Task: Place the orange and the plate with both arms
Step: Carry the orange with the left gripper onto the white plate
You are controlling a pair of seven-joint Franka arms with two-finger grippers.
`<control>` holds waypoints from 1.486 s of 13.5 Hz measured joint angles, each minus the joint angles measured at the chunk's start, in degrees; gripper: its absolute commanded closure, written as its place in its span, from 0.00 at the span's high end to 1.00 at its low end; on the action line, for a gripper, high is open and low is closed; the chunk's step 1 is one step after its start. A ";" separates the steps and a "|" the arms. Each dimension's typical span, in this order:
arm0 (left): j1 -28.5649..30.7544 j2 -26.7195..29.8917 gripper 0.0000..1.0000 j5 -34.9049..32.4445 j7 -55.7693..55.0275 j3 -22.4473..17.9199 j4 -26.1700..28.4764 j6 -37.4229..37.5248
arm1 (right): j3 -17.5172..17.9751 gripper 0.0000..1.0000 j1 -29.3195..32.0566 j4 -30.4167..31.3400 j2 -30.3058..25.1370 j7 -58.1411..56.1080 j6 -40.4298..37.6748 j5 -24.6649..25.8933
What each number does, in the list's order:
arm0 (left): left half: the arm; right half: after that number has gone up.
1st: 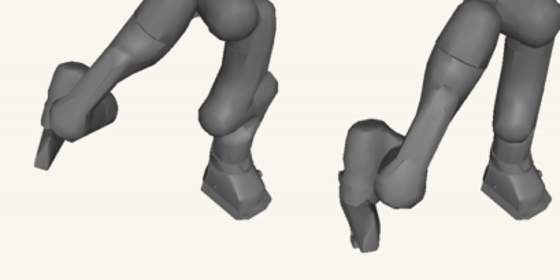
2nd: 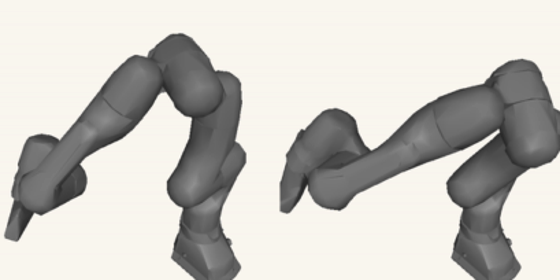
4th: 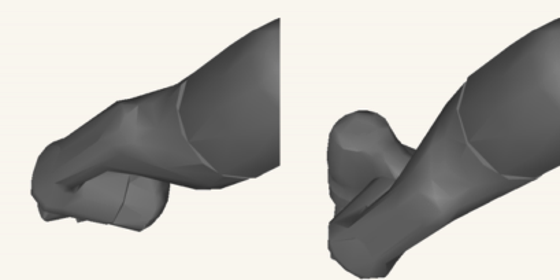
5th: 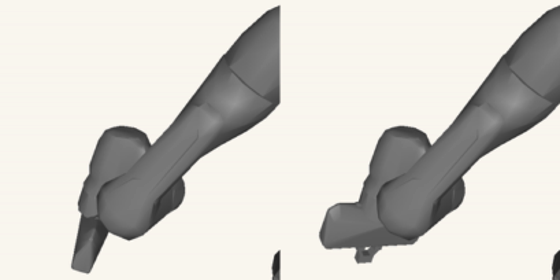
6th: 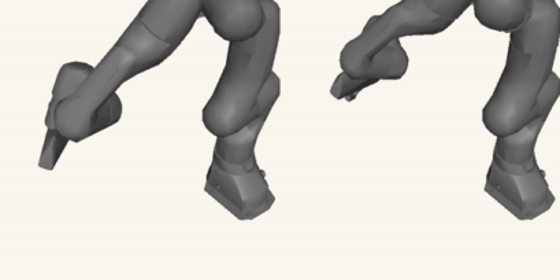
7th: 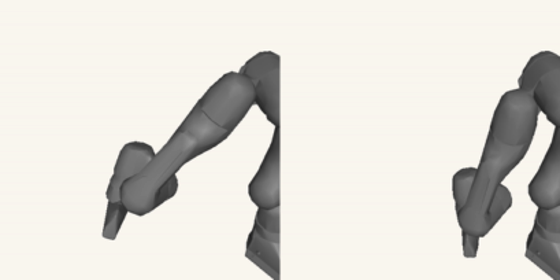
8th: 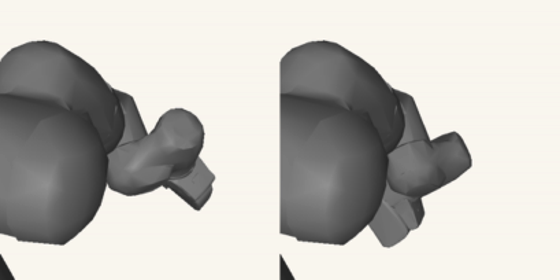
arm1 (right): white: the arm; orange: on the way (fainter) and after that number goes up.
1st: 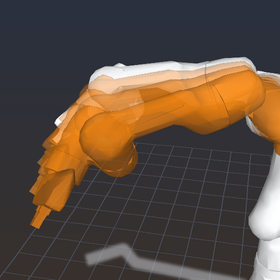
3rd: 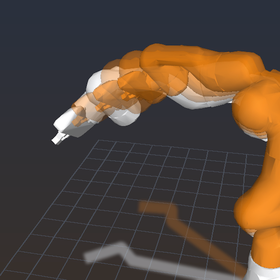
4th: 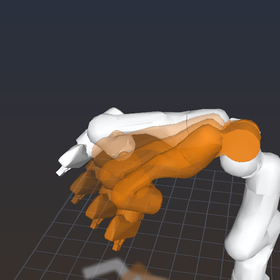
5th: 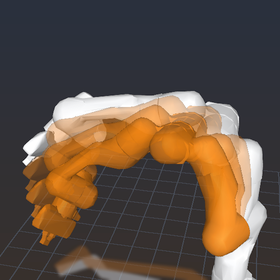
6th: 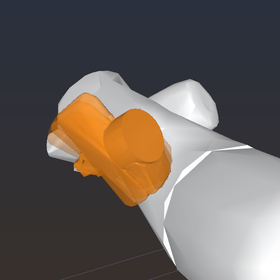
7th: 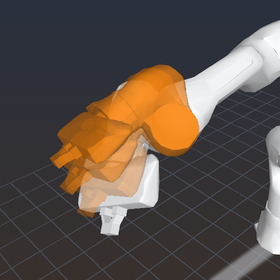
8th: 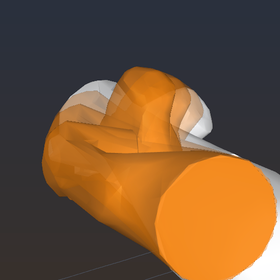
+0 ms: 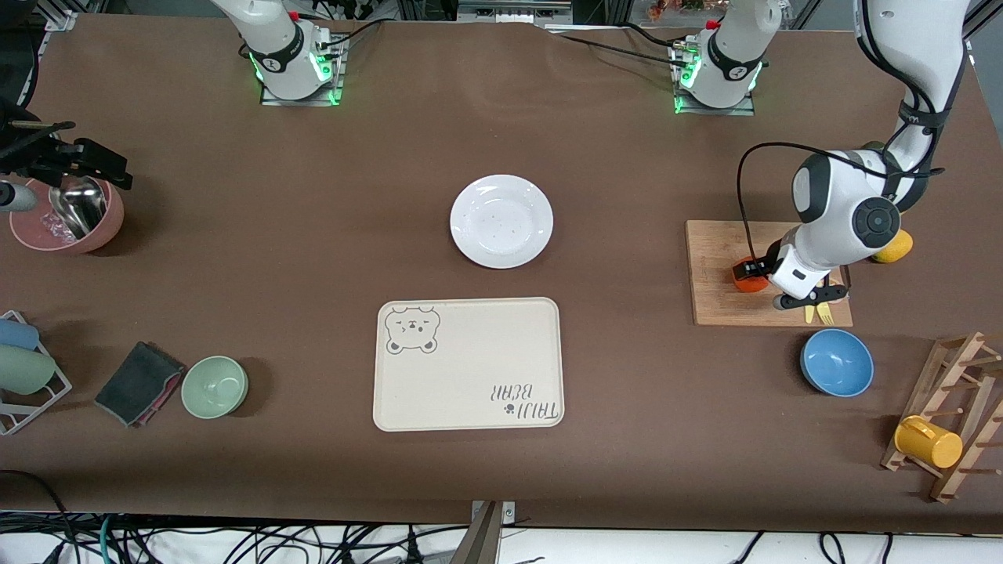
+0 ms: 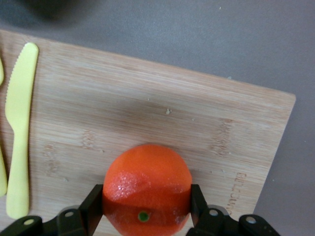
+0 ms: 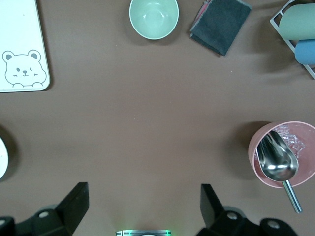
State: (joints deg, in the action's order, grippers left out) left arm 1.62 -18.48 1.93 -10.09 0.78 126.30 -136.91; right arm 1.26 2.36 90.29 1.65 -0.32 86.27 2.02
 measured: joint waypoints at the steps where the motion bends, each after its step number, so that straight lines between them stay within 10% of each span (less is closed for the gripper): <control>1: -0.01 0.99 0.00 0.00 0.00 0.66 -0.36 0.80 | 0.00 1.00 0.00 0.00 0.00 0.00 0.00 0.00; 12: -2.66 7.72 0.00 1.97 -30.27 32.35 -10.70 11.10 | 0.01 1.00 0.00 0.02 0.00 0.00 0.00 0.00; 20: -16.52 -10.58 0.00 -3.06 -46.14 32.98 -21.13 5.97 | 0.01 1.00 0.01 0.06 0.00 0.00 0.00 0.00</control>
State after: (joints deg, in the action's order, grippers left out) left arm -14.90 -29.06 -1.13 -56.23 33.76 105.18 -130.94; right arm 1.27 2.37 90.35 1.65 -0.32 86.26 2.02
